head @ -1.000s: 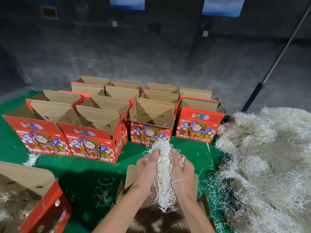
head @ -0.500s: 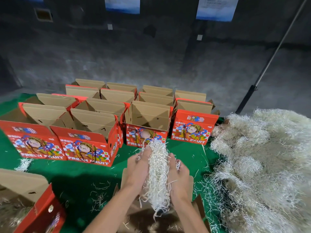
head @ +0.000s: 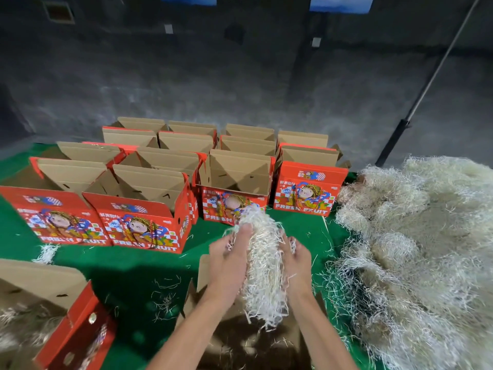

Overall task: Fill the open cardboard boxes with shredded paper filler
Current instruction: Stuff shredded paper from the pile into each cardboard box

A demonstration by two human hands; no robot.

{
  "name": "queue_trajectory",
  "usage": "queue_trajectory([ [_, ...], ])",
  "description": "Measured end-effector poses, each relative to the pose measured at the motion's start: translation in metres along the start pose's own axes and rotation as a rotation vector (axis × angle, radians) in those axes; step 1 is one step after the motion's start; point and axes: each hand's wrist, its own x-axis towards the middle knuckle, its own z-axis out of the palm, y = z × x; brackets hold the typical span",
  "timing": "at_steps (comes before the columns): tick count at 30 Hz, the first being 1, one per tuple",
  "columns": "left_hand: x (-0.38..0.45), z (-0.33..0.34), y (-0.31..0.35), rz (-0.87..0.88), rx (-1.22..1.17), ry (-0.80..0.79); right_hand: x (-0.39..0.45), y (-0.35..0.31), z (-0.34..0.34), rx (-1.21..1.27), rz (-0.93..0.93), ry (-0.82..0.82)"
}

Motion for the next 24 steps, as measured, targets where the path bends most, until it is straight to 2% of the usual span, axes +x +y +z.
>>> queue_trajectory([
  [4,0.028,-0.010,-0.003,-0.099,-0.002,0.095,-0.037,0.001,0.007,0.059,-0.180,0.030],
  [7,0.030,-0.010,-0.013,-0.095,-0.024,0.012,-0.041,-0.009,-0.001,-0.023,-0.297,0.021],
  [10,0.011,-0.006,-0.027,-0.129,-0.093,-0.057,-0.017,-0.027,-0.011,0.042,-0.286,0.037],
  [13,-0.017,0.003,-0.027,-0.235,-0.163,-0.003,0.008,-0.032,-0.012,0.047,-0.230,0.015],
  [19,-0.025,-0.009,0.009,-0.100,-0.159,0.094,-0.006,-0.001,-0.001,0.016,-0.083,-0.087],
  [22,-0.008,-0.022,0.027,-0.038,-0.221,0.122,-0.036,-0.001,0.006,0.025,-0.243,-0.034],
  [24,0.001,-0.025,0.032,-0.043,-0.223,0.129,-0.050,-0.005,0.002,0.016,-0.337,-0.069],
])
